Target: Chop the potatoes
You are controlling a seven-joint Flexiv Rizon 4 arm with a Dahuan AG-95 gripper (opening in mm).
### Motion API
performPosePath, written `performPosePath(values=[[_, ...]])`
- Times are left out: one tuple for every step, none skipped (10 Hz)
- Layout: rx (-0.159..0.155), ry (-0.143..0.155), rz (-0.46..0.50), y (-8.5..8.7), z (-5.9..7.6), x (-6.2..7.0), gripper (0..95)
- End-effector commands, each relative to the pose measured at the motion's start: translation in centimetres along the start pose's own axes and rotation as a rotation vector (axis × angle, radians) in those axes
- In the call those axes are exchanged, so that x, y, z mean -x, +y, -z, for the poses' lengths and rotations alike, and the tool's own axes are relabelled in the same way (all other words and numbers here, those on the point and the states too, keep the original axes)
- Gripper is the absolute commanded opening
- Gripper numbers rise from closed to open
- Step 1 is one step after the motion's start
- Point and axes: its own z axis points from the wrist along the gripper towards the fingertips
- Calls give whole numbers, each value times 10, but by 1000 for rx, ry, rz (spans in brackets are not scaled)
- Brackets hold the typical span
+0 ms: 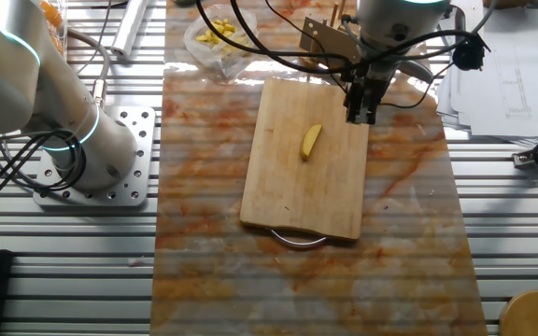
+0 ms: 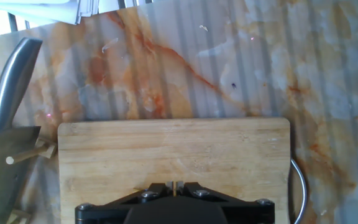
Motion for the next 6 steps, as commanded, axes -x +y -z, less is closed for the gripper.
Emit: performPosePath(values=[[0,0,-2,0,0,0,0],[0,0,-4,0,0,0,0],[0,0,-6,1,-1,0,0],[0,0,-10,2,-1,0,0],[0,0,-12,3,-2,0,0],[-1,0,-16,5,-3,0,0]])
